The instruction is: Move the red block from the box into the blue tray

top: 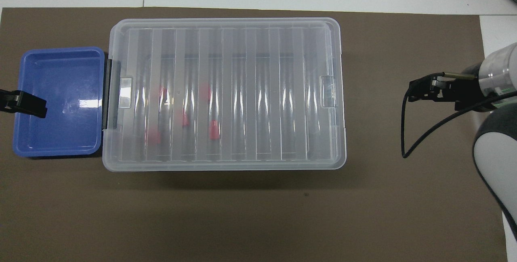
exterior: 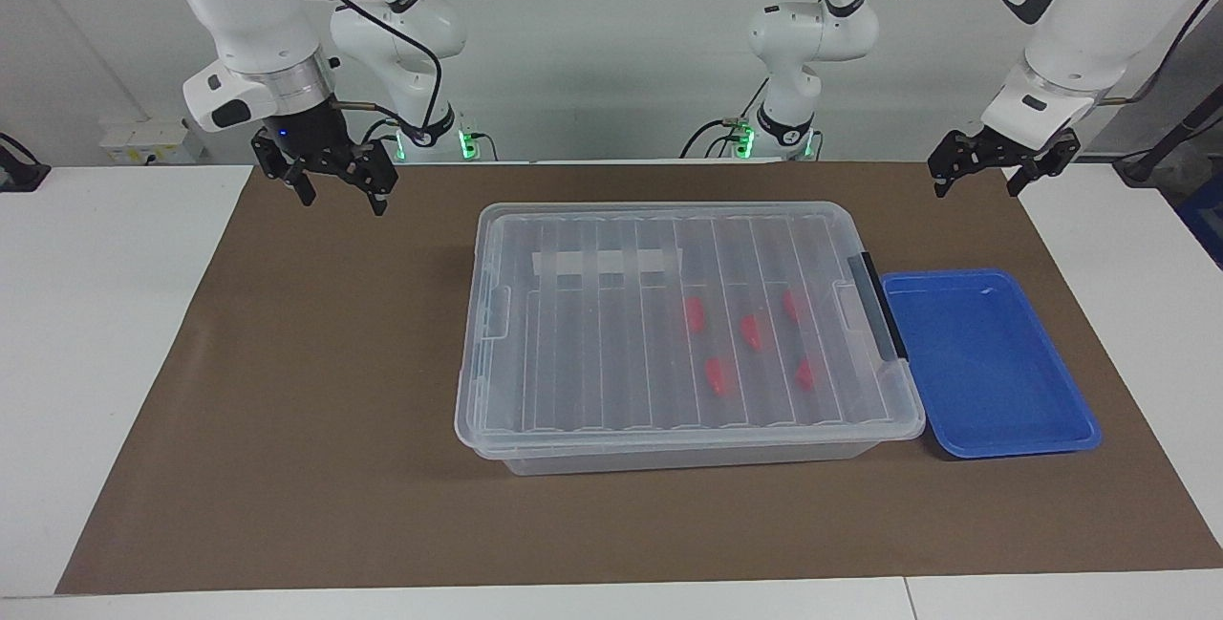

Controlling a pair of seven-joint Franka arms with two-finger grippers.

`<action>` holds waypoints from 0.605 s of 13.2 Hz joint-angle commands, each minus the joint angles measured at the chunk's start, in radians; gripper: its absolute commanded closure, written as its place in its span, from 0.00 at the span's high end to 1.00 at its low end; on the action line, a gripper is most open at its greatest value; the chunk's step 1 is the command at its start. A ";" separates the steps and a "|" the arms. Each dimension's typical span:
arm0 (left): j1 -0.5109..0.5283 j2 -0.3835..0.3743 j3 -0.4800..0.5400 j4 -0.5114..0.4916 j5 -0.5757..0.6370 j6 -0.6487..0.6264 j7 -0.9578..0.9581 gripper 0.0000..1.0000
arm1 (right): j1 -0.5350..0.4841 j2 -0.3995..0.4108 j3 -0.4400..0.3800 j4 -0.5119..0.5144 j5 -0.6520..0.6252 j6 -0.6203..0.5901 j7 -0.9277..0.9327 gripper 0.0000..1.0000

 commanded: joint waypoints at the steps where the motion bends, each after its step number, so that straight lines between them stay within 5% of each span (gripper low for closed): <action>1: 0.001 -0.013 0.001 -0.008 0.005 -0.014 0.005 1.00 | -0.013 -0.029 0.002 -0.033 0.019 0.014 -0.036 1.00; 8: 0.001 -0.013 0.003 -0.008 0.005 -0.014 0.005 1.00 | -0.006 -0.004 0.005 -0.039 0.042 0.060 -0.034 0.99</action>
